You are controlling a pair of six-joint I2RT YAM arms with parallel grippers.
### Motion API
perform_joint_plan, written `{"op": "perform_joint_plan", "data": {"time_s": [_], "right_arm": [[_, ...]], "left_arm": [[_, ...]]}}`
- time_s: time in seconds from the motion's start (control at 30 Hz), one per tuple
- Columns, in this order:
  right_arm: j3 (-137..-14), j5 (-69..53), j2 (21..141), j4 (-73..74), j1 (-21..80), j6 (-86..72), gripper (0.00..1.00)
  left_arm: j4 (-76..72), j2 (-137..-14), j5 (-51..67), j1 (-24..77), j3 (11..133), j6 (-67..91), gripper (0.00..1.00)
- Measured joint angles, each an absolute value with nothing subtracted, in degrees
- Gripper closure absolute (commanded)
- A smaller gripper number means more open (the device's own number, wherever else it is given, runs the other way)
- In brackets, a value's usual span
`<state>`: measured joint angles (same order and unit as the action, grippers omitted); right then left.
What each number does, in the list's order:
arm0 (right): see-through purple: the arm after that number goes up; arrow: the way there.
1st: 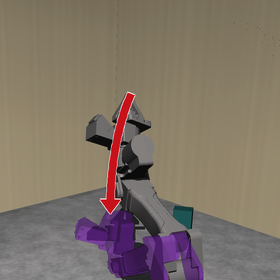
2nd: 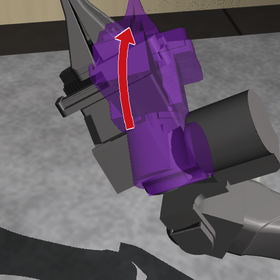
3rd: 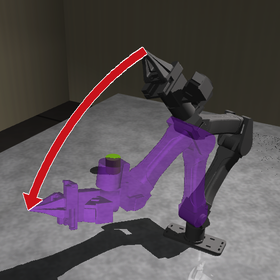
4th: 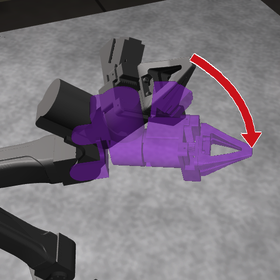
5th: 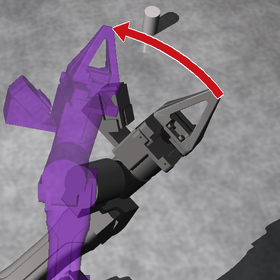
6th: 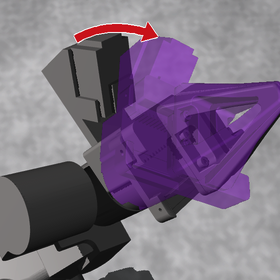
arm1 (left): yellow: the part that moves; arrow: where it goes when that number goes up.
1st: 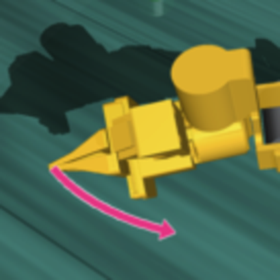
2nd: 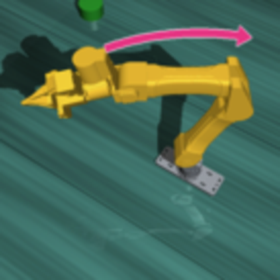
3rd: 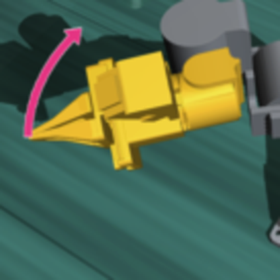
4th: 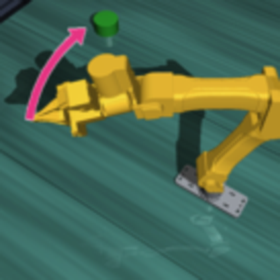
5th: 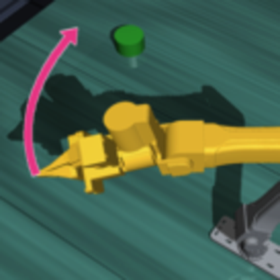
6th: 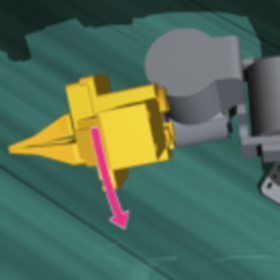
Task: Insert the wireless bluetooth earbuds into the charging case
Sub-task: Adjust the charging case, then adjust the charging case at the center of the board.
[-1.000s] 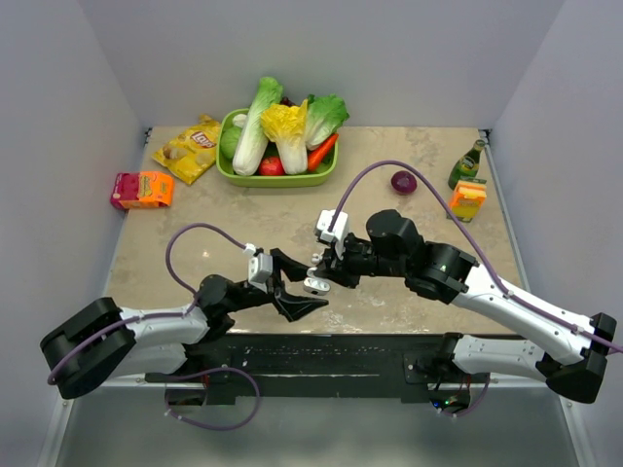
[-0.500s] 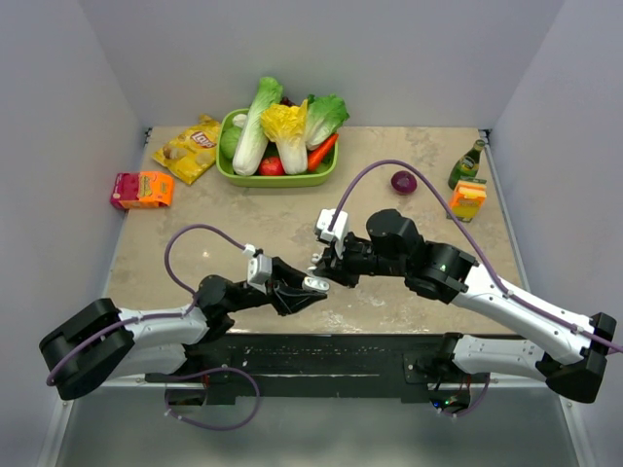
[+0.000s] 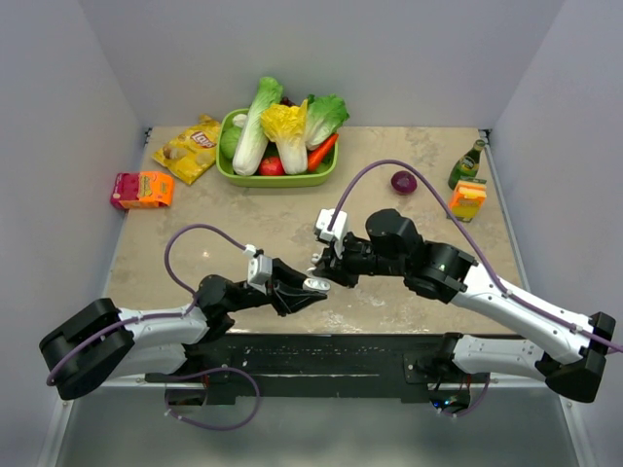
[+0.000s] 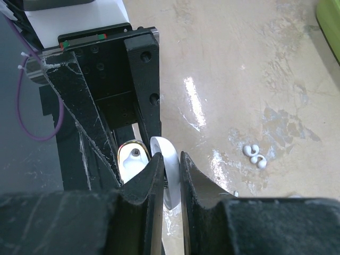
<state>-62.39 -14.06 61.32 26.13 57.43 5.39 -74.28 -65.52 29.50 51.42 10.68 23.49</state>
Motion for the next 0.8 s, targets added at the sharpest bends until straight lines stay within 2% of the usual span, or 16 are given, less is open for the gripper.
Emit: {"op": "perform_joint_plan", "data": {"time_s": [0.1,0.23,0.3,0.43,0.63,0.77,0.8], "right_arm": [[-62.33,-14.0,61.45,25.69,57.43,4.25,0.51],[-61.52,-12.62,61.21,23.09,57.56,0.32,0.4],[-61.21,-11.4,60.93,21.52,57.58,-1.87,0.38],[-60.36,-8.03,58.98,18.46,57.58,-5.67,0.25],[-52.99,5.23,50.22,13.26,57.6,-11.84,0.21],[-45.15,13.02,45.71,11.97,57.08,-15.38,0.15],[-43.53,14.26,45.32,12.21,56.88,-16.14,0.09]], "left_arm": [[-74.22,-65.54,29.26,51.4,10.68,23.44,1.0],[-74.17,-65.67,29.12,51.4,10.7,23.46,1.0],[-74.17,-65.67,28.86,51.4,10.7,23.51,1.0],[-74.08,-65.39,27.83,51.4,10.52,23.62,1.0],[-73.78,-59.57,24.36,51.4,7.05,23.62,1.0],[-74.15,-53.1,22.17,51.4,4.29,23.64,1.0],[-74.15,-52.25,21.82,51.4,3.75,23.66,1.0]]}}
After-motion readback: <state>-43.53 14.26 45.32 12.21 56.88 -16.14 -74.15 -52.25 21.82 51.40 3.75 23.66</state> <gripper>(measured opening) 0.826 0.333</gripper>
